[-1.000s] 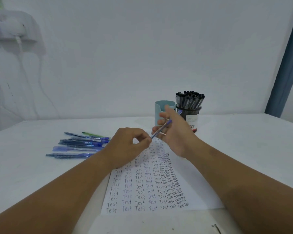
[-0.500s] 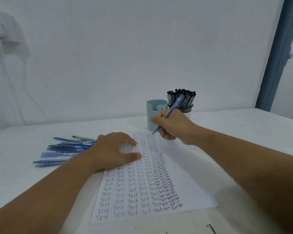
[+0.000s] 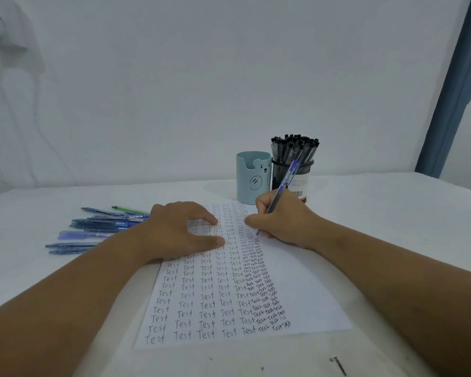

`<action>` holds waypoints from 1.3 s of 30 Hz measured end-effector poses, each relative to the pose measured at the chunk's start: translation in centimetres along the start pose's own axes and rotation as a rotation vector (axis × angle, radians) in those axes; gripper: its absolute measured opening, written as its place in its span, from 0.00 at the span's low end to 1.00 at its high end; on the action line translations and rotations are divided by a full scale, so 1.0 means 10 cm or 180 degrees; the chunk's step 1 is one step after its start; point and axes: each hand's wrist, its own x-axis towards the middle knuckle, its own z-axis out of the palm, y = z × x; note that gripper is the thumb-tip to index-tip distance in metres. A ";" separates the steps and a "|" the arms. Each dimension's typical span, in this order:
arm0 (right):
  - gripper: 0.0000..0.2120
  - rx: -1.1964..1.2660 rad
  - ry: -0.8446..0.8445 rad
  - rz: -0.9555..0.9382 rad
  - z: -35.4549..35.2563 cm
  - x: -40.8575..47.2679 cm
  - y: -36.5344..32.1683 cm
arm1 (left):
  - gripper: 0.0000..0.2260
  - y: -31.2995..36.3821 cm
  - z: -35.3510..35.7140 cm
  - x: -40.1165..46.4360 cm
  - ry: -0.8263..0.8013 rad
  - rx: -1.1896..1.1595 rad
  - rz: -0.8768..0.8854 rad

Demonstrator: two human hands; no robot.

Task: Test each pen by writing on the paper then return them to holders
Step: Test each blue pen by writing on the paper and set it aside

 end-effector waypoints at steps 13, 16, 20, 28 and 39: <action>0.16 -0.0058 -0.0101 -0.0050 0.04 0.03 -0.01 | 0.30 0.02 -0.01 0.01 -0.0011 -0.0029 -0.0004; 0.17 -0.0041 -0.0156 -0.0021 0.04 0.04 0.00 | 0.29 0.02 -0.01 0.01 -0.0014 -0.0055 -0.0008; 0.19 -0.0028 -0.0080 0.0006 0.04 0.04 0.00 | 0.26 0.02 -0.01 0.01 0.0008 -0.0037 -0.0026; 0.18 -0.0065 -0.0069 -0.0078 0.05 0.06 0.01 | 0.27 0.00 -0.02 0.01 -0.0076 0.0084 -0.0005; 0.18 -0.0113 -0.0084 -0.0119 0.04 0.03 0.00 | 0.30 -0.01 -0.02 -0.05 -0.0017 0.0177 0.0112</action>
